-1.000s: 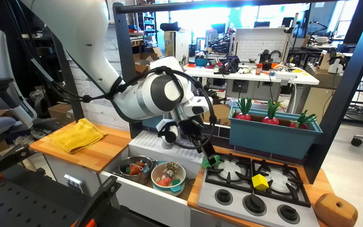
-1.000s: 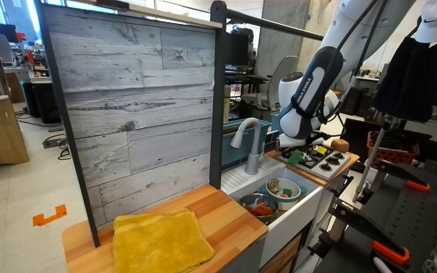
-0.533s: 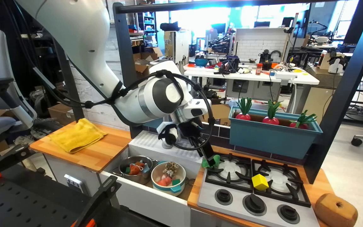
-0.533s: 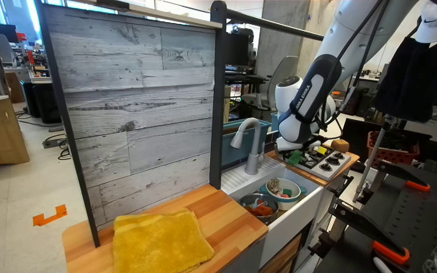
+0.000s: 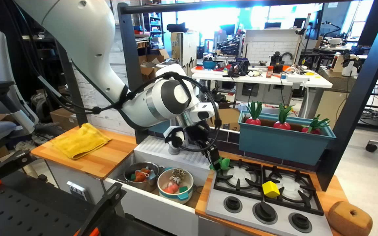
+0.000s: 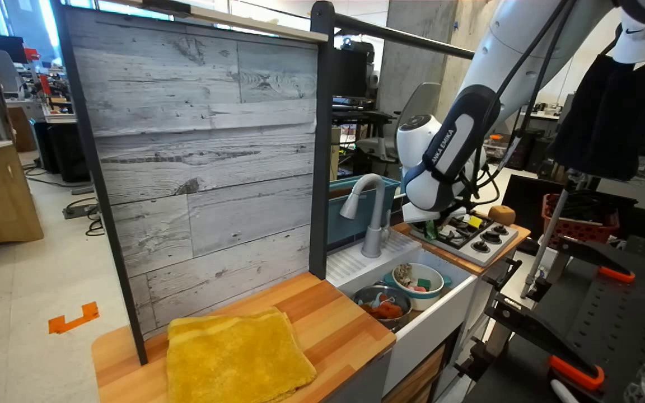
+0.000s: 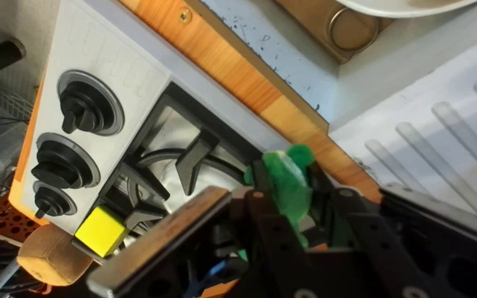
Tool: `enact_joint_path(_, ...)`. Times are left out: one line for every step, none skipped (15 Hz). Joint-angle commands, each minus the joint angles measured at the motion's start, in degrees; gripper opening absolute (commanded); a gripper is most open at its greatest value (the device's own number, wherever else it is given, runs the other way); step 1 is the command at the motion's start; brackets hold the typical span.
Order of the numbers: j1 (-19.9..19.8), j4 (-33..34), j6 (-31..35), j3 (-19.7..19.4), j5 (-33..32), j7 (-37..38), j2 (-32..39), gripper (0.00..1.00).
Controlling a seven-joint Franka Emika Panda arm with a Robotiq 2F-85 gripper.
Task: Pick up the plush toys from the counter and stove and put them in the pots, then wipe the counter with the towel
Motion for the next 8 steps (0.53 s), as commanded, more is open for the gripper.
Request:
enact_joint_path(-0.1, 0.3, -0.1, 1.3, -2.5, 1.0, -1.2, 0.33)
enact_joint_path(-0.2, -1.9, 0.1, 3.2, -2.5, -0.8, -3.4, 0.26)
enact_joint_path(0.1, -6.2, 1.9, 6.0, -2.7, -3.8, -7.1, 0.08)
enact_joint_path(0.6, -10.2, 4.3, 8.2, -2.8, -6.3, -9.9, 0.05)
enact_joint_path(1.8, -12.9, 7.3, 9.2, -3.0, -7.5, -11.2, 0.00)
enact_joint_path(2.0, -15.4, 9.1, 10.8, -2.9, -9.5, -12.8, 0.01)
enact_joint_path(2.6, -18.4, 11.1, 12.3, -2.7, -11.6, -14.7, 0.04)
enact_joint_path(3.4, -21.6, 12.5, 13.2, -2.8, -13.7, -16.4, 0.04)
